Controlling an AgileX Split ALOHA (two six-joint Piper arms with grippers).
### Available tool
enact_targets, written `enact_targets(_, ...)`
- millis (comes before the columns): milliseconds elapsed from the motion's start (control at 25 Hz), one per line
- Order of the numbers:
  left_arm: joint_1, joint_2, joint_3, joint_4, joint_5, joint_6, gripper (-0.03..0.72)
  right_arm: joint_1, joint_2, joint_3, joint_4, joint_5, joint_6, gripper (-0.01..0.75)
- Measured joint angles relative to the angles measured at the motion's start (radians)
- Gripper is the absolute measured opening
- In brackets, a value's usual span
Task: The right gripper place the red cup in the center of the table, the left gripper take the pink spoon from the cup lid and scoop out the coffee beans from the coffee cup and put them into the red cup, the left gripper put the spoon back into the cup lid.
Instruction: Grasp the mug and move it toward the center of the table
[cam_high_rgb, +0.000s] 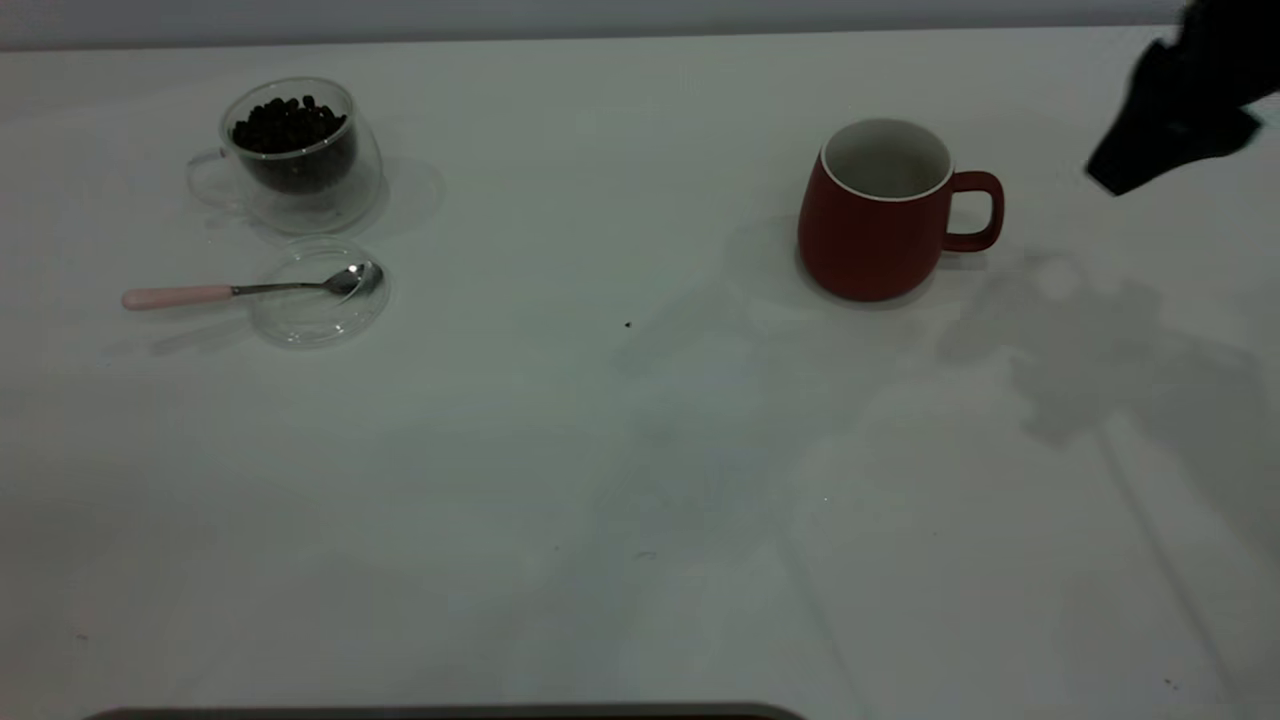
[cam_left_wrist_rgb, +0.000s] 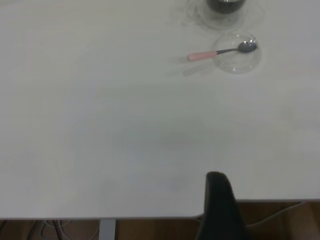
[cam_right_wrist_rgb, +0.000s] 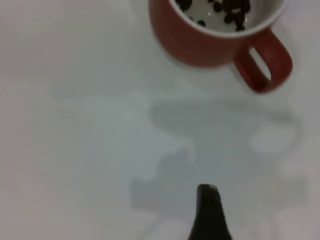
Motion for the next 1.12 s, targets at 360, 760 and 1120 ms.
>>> enact_targets(360, 0.000, 0.000, 0.000, 0.000, 0.000, 0.000, 0.546, 0.092, 0.250, -0.221, -0.145, 0.005, -0.015, 0.591)
enact_targets(760, 0.000, 0.000, 0.000, 0.000, 0.000, 0.000, 0.546, 0.136, 0.346, -0.295, -0.204, -0.031, -0.020, 0.591)
enact_targets(1120, 0.000, 0.000, 0.000, 0.000, 0.000, -0.002, 0.546, 0.168, 0.374, -0.297, -0.118, -0.128, -0.021, 0.591)
